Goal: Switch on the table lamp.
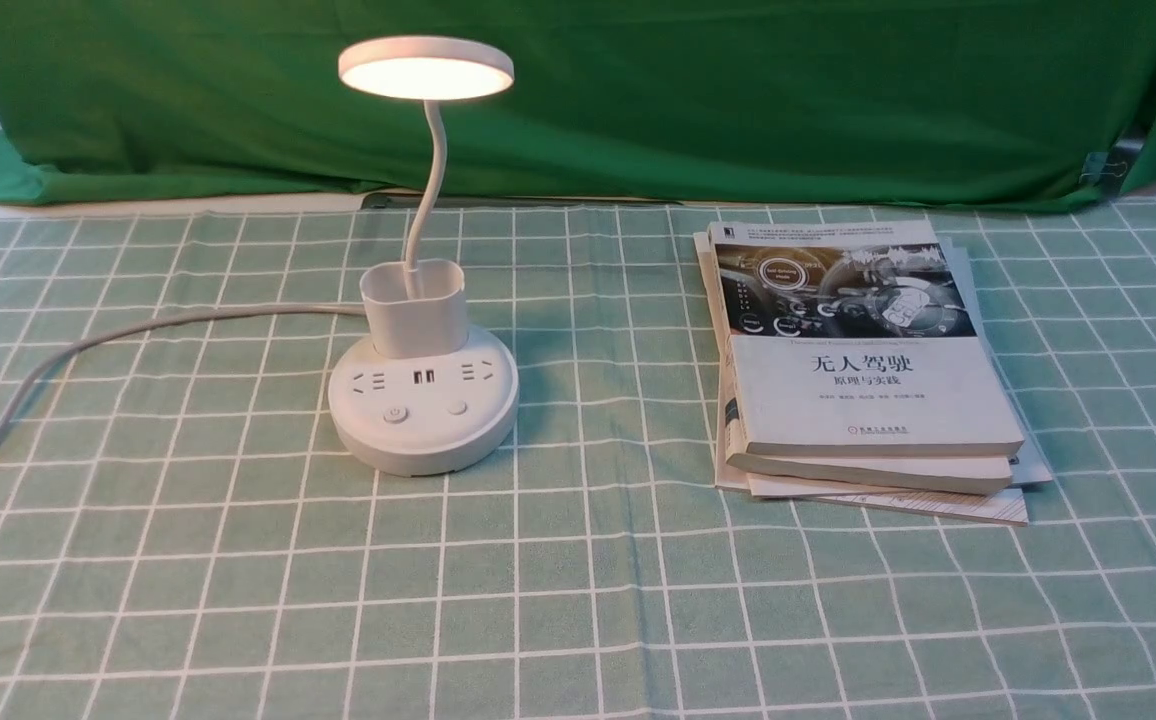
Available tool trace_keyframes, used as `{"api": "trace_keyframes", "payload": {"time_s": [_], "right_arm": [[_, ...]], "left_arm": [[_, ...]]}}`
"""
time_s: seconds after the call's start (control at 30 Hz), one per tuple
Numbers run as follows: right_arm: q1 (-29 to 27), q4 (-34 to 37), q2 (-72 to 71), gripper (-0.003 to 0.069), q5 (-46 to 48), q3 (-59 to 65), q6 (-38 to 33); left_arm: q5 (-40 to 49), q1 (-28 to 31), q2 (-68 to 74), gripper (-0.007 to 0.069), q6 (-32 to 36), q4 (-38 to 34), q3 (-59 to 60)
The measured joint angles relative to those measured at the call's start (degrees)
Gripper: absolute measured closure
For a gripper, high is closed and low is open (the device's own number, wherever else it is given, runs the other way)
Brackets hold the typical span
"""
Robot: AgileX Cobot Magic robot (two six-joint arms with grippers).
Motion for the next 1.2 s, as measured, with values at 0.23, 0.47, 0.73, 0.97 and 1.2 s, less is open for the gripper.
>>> {"api": "trace_keyframes", "payload": {"time_s": [0.23,0.47,0.73,0.97,1.2], "right_arm": [[0.00,0.00,0.00,0.0420,0.00,0.00,0.00],[0.00,0.00,0.00,0.0420,0.00,0.00,0.00],[0.00,0.00,0.00,0.0420,0.00,0.00,0.00],[0.00,0.00,0.00,0.0420,0.00,0.00,0.00],[0.00,0.00,0.00,0.0420,0.00,0.00,0.00]], "left_arm": [[0.00,0.00,0.00,0.0624,0.00,-0.23,0.00],[1.09,0.00,0.00,0.0624,-1.59,0.00,0.00],[1.72,0.00,0.00,0.0624,-3.05,-0.17,0.00],[1.60,0.00,0.00,0.0624,-4.50,-4.95,0.00],[1.60,0.00,0.00,0.0624,-4.50,-5.31,0.00]]}}
